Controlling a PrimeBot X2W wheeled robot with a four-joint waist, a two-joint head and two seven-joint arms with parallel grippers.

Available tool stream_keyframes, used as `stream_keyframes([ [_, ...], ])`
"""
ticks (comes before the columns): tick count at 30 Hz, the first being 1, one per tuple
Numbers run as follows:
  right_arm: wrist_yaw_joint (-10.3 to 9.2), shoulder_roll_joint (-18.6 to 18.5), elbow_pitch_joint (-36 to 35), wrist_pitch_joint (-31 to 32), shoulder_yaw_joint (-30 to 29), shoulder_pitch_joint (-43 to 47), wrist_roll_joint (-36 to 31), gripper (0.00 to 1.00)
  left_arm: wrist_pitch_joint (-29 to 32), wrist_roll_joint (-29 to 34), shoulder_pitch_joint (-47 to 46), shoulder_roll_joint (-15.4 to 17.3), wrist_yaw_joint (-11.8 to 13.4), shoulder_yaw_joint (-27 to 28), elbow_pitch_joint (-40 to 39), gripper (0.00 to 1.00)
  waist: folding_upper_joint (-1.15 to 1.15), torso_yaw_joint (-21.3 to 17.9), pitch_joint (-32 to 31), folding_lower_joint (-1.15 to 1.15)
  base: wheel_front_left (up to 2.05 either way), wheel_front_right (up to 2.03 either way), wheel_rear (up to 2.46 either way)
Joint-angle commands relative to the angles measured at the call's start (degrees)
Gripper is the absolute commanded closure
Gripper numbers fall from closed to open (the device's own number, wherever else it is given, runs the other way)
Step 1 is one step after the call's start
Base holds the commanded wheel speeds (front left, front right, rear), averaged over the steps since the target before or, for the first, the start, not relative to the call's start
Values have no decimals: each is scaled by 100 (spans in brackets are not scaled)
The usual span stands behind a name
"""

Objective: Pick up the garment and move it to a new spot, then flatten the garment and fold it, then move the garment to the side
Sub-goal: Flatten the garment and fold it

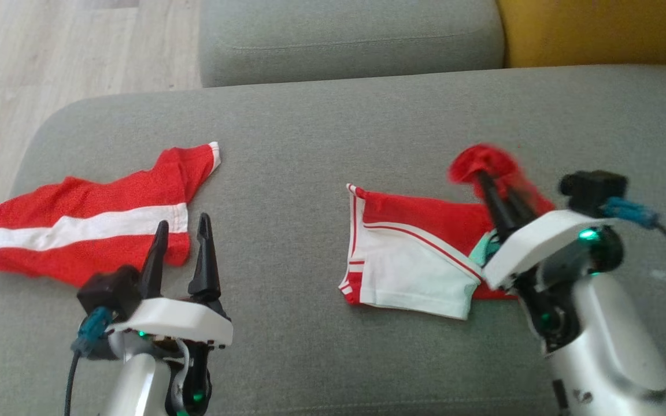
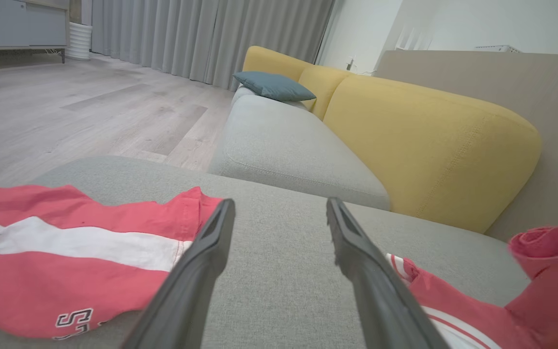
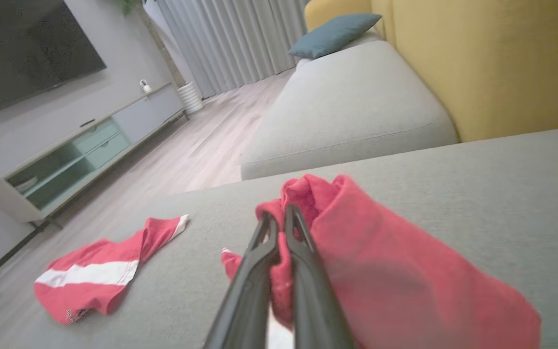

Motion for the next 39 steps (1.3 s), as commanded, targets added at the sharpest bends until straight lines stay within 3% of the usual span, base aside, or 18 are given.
stream_keyframes([
  [1, 37, 1, -268, -62, 286, -153, 9, 100, -45, -49, -185, 36, 14, 145, -212, 0, 0, 71, 7, 0, 0, 0, 0],
  [9, 37, 1, 4, -402, 930, -198, 284, 100, -45, -118, -259, 36, 52, 14, -207, 0, 0, 437, 234, 0, 0, 0, 0],
  [21, 37, 1, 1179, -1110, 1856, -488, 810, 100, -45, -172, -485, 36, 46, -111, -153, 0, 0, 909, 693, 0, 0, 0, 0],
  [22, 37, 1, 1293, -1155, 1942, -508, 829, 75, -45, -183, -499, 36, 48, -133, -144, 0, 0, 932, 717, 0, 0, 0, 0],
  [23, 37, 1, 1293, -1155, 1942, -508, 829, 75, -45, -183, -499, 36, 48, -133, -144, 0, 0, 932, 717, 0, 0, 0, 0],
  [24, 37, 1, 1410, -1204, 2019, -529, 857, 0, -45, -196, -508, 36, 50, -153, -135, 0, 0, 948, 730, 0, 0, 0, 0],
  [33, 37, 2, 1967, -1281, 2925, -714, 1045, 0, -45, -242, -509, 36, 102, -159, -63, 0, 0, 911, 670, 0, 0, 0, 0],
  [39, 37, 2, 1878, -1627, 2751, -1040, 883, 0, -45, -270, -465, 36, 92, -79, -112, 0, 0, 624, 493, 0, 0, 0, 0],
])
